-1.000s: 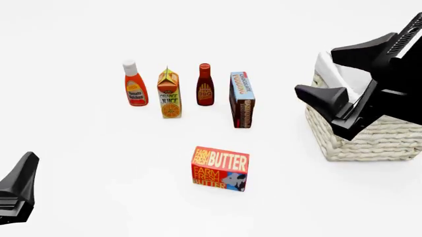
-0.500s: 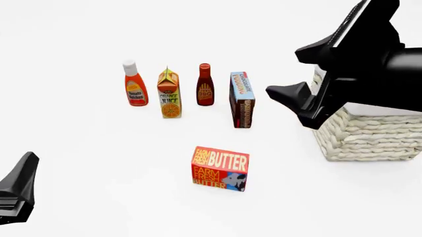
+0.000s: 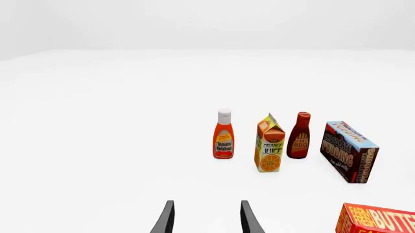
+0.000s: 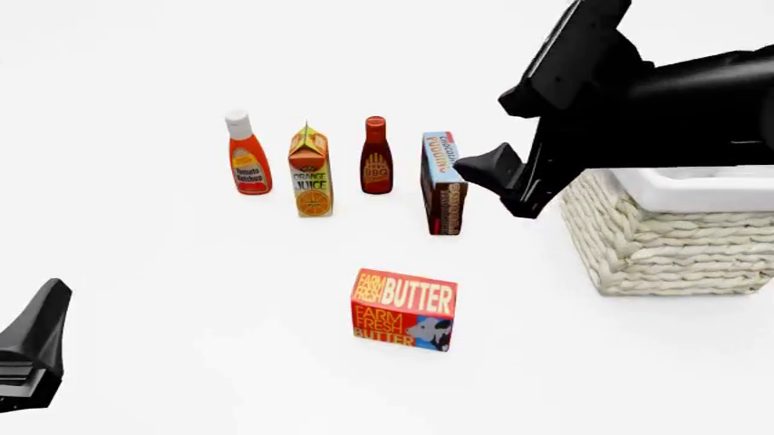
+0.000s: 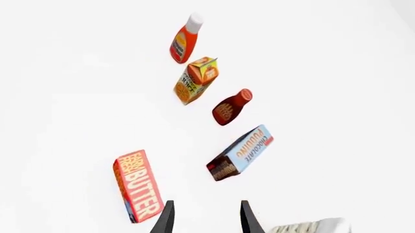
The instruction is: Pick the butter and place it in the basket.
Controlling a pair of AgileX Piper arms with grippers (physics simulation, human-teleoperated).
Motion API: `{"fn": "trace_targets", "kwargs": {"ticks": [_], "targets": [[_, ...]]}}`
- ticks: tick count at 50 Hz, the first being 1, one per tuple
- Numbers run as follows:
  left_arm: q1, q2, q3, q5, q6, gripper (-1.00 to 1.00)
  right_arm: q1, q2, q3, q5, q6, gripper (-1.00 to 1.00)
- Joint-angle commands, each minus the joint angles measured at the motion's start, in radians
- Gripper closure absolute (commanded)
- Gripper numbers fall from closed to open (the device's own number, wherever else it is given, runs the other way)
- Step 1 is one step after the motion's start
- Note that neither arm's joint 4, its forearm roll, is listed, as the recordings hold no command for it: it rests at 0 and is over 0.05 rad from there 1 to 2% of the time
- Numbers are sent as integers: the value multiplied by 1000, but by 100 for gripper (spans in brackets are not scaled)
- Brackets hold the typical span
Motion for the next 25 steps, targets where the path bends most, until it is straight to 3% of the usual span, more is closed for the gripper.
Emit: {"fn": "trace_targets", "kwargs": {"ticks": [1, 25], "targets": [[0, 0, 0, 0, 0, -100, 11, 65, -31, 8, -20, -100], [0, 0, 0, 0, 0, -100, 64, 82, -97, 125, -115, -100]]}}
